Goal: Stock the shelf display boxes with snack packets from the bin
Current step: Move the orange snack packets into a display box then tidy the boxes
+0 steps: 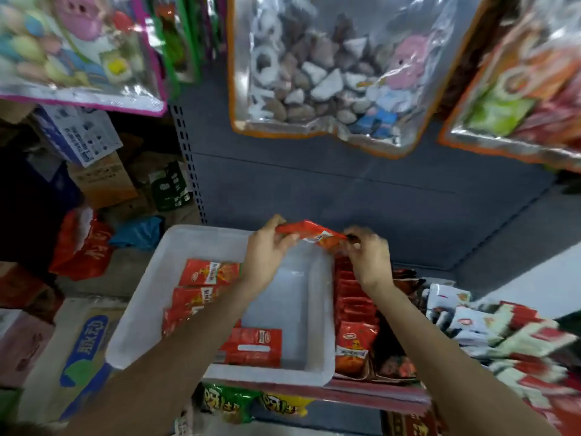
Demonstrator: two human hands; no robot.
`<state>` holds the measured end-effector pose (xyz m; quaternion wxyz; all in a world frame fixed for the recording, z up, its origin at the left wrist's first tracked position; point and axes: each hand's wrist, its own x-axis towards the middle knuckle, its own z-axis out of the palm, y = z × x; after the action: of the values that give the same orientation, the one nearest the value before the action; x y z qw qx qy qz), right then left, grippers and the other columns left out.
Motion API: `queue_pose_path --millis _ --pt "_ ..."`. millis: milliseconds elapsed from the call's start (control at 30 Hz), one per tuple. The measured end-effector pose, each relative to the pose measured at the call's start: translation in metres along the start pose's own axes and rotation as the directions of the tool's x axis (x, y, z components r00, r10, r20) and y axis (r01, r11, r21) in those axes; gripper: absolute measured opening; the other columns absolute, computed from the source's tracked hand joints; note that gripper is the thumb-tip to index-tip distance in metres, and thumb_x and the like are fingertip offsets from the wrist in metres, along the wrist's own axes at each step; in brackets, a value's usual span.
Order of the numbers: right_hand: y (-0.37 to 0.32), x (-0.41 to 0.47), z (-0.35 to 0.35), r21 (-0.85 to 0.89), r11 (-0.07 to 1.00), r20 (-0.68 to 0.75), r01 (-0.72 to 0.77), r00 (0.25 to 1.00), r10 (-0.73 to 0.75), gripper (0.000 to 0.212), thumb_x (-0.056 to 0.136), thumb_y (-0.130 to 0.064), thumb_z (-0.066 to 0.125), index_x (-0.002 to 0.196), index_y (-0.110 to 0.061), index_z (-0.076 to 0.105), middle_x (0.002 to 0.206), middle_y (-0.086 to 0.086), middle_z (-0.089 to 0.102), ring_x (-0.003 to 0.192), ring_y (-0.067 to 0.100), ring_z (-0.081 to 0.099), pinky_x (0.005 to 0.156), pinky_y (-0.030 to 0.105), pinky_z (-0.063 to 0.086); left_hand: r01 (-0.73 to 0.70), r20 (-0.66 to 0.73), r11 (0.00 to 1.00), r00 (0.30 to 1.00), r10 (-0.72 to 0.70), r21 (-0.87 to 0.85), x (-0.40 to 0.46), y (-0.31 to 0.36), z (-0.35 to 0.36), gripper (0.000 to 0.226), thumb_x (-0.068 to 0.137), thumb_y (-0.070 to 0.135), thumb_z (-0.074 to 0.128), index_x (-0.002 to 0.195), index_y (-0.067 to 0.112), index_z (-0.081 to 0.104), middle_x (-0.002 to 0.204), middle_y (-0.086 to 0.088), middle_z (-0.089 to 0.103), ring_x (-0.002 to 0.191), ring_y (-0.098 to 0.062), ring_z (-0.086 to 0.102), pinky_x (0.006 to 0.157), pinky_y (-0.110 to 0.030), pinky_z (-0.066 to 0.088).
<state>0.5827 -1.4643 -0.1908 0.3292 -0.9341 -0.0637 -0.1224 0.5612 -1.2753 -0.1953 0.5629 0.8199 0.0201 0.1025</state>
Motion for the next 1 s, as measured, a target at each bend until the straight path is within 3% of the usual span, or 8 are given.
queue_pose_path --millis 100,167,300,433,567,800,900,1000 --pt "0.018 0.007 -0.020 -0.037 0.998 -0.012 -0.059 0.998 0.059 0.020 0.083 -0.001 0.062 0.101 -0.004 0.069 0.098 0.013 0.070 0.089 0.029 0.066 0.072 0.024 0.042 -0.097 0.001 0.990 0.995 0.097 0.101 0.004 0.022 0.030 0.014 0.087 0.012 0.065 0.092 0.001 0.057 0.072 -0.008 0.064 0.062 -0.024 0.056 0.058 -0.026 0.034" --pt "0.027 0.011 -0.032 -0.053 0.994 0.077 -0.099 0.992 0.103 0.021 0.085 -0.007 0.063 0.105 -0.004 0.069 0.098 0.015 0.070 0.091 0.029 0.065 0.069 0.023 0.039 -0.169 0.030 0.963 0.986 0.166 0.209 0.007 0.032 0.044 0.012 0.089 0.009 0.062 0.093 -0.001 0.058 0.073 -0.012 0.064 0.062 -0.024 0.054 0.058 -0.021 0.029" --pt "0.041 0.011 -0.048 0.046 0.996 0.255 -0.081 0.965 0.067 0.030 0.085 -0.015 0.068 0.114 -0.010 0.066 0.109 0.004 0.069 0.101 0.016 0.062 0.077 0.011 0.036 -0.314 0.269 0.829 0.941 0.206 0.464 0.011 0.039 0.061 0.016 0.095 0.016 0.051 0.105 0.003 0.053 0.093 -0.017 0.063 0.082 -0.035 0.062 0.071 -0.038 0.048" --pt "0.037 0.004 -0.053 0.218 0.976 0.156 -0.006 0.987 -0.028 0.025 0.084 -0.019 0.069 0.109 -0.016 0.067 0.104 -0.009 0.067 0.097 0.002 0.061 0.084 0.008 0.044 -0.395 0.352 0.727 0.909 0.223 0.561 0.018 0.051 0.064 0.018 0.094 0.009 0.048 0.112 0.008 0.049 0.098 -0.014 0.058 0.087 -0.033 0.060 0.071 -0.040 0.049" --pt "0.034 0.003 -0.050 0.172 0.985 0.045 0.028 0.998 -0.036 0.005 0.088 -0.016 0.064 0.090 -0.011 0.065 0.081 -0.007 0.064 0.073 0.008 0.059 0.064 0.005 0.038 -0.415 0.367 0.666 0.904 0.220 0.620 0.021 0.063 0.065 0.017 0.094 0.012 0.049 0.111 0.009 0.049 0.099 -0.011 0.057 0.083 -0.030 0.057 0.063 -0.033 0.040" --pt "0.042 0.013 -0.040 0.002 0.993 0.160 -0.116 0.980 0.115 0.011 0.086 -0.010 0.063 0.095 -0.004 0.067 0.089 0.012 0.069 0.082 0.026 0.064 0.067 0.019 0.037 -0.331 0.336 0.702 0.932 0.138 0.631 0.026 0.051 0.079 0.014 0.096 0.015 0.049 0.101 0.007 0.060 0.098 -0.011 0.061 0.086 -0.031 0.061 0.067 -0.035 0.046" --pt "0.044 0.012 -0.036 -0.011 0.992 0.221 -0.124 0.967 0.124 0.021 0.085 -0.010 0.065 0.106 -0.010 0.067 0.103 0.008 0.070 0.095 0.023 0.065 0.084 0.028 0.049 -0.280 0.413 0.738 0.911 0.003 0.614 0.028 0.040 0.085 0.018 0.095 0.018 0.051 0.107 0.013 0.064 0.104 -0.009 0.065 0.094 -0.029 0.062 0.077 -0.036 0.050" --pt "0.044 0.010 -0.032 -0.110 0.990 0.250 -0.084 0.962 0.109 0.013 0.090 -0.015 0.060 0.100 -0.018 0.067 0.100 0.004 0.071 0.091 0.023 0.066 0.081 0.038 0.054 -0.197 0.386 0.824 0.922 -0.028 0.531 0.026 0.030 0.083 0.022 0.092 0.019 0.056 0.113 0.015 0.063 0.108 -0.005 0.068 0.099 -0.023 0.062 0.083 -0.034 0.050"
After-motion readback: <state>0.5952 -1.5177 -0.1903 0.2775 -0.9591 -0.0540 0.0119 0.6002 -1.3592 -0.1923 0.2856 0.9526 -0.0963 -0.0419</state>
